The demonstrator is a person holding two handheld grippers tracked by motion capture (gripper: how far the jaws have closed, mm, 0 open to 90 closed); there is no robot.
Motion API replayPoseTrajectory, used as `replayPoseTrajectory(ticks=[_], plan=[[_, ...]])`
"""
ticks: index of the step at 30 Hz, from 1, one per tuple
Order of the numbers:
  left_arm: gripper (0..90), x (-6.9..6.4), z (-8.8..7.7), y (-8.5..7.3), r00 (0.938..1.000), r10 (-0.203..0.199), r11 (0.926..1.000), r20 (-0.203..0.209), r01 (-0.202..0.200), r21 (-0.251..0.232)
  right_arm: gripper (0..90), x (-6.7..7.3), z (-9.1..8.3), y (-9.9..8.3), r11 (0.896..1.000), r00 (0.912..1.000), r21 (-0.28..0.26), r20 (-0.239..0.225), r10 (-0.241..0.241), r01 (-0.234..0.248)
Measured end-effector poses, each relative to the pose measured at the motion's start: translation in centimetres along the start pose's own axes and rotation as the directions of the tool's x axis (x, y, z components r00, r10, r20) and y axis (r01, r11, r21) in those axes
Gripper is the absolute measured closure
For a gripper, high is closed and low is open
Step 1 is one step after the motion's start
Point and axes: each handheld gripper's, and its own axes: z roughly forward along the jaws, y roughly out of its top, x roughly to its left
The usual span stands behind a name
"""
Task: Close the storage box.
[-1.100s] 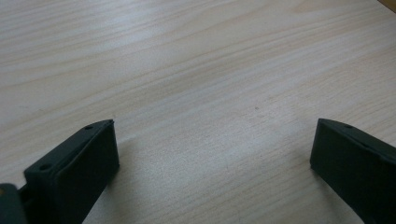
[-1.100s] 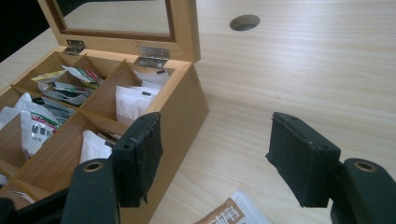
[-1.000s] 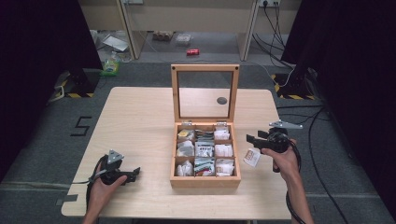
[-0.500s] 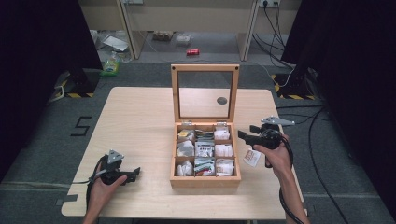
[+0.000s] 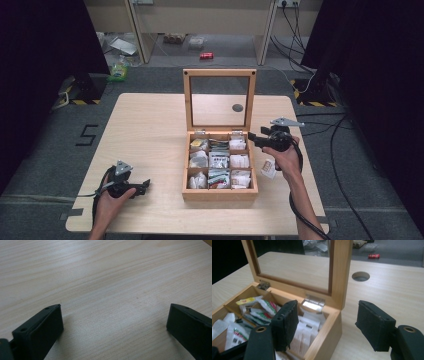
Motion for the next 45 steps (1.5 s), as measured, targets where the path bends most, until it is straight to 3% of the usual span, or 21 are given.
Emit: replayPoseTrajectory(ticks=[14,26,41,45], plan=[[0.0,0.0,0.0,0.0,1.0000,0.000,1.0000,0.000,0.000,0.000,34.0,-1.2,3.4,2.6,1.000,0.9998,-0.012,0.018,0.009,-0.009],[0.0,0.0,0.0,0.0,1.0000,0.000,1.0000,-0.001,0.000,0.000,35.7,-1.6,4.8,3.6,1.000,0.9998,-0.010,0.019,0.007,-0.006],[0.0,0.0,0.0,0.0,1.0000,0.000,1.0000,0.000,0.000,0.000,48.1,-1.2,6.1,4.3,0.999,0.9992,-0.020,-0.025,-0.031,0.031],[0.0,0.0,0.0,0.0,1.0000,0.000,1.0000,0.000,0.000,0.000,45.2,-0.9,6.4,4.5,0.999,0.9992,-0.021,-0.022,-0.032,0.032]])
